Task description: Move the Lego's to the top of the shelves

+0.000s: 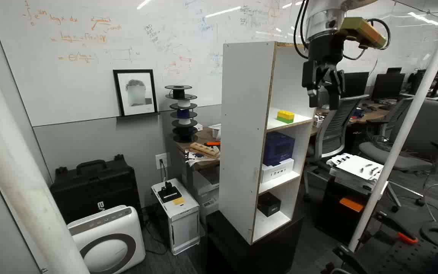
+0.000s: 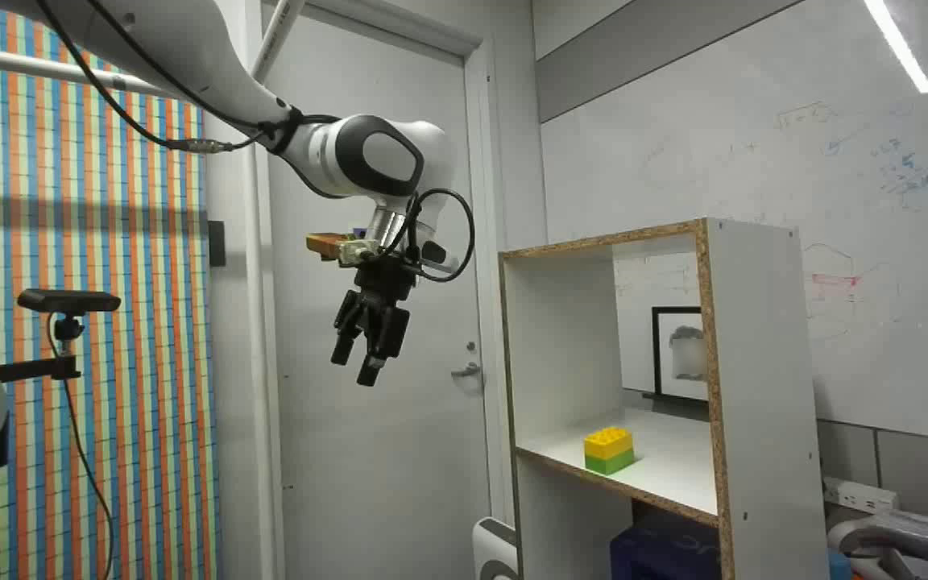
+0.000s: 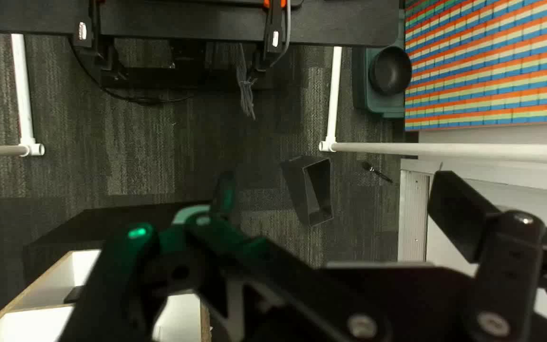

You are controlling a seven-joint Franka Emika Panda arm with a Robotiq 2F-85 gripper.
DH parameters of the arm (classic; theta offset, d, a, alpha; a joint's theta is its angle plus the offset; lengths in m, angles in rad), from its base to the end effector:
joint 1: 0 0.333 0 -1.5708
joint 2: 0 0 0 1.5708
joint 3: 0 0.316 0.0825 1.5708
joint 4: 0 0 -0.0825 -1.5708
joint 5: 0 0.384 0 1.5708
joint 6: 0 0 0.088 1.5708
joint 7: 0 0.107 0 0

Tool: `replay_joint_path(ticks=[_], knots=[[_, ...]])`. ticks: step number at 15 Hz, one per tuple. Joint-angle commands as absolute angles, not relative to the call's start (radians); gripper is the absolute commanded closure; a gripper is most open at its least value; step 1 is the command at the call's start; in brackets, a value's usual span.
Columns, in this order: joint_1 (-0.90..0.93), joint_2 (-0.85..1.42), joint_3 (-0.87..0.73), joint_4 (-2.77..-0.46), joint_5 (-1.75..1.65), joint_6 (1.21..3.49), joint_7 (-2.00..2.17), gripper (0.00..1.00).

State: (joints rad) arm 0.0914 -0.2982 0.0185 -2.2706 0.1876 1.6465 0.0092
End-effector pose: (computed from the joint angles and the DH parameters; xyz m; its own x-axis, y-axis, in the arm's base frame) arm 0.4169 0.0651 0.4571 0.9432 0.0783 -0.3229 0.0259 -0.9862 -0.1634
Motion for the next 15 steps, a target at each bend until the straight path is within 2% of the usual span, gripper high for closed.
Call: replay_joint_path(ticks=[1, 6, 10, 15], knots=[[0.078, -0.298, 0.031, -2.267, 0.19, 1.646, 0.006, 0.0], [0.078, -0.3, 0.03, -2.259, 0.19, 1.645, 0.006, 0.0], [0.063, -0.304, 0.044, -2.365, 0.028, 1.899, -0.016, 0.0], [0.015, -0.275, 0.013, -2.537, -0.069, 2.329, 0.015, 0.0]])
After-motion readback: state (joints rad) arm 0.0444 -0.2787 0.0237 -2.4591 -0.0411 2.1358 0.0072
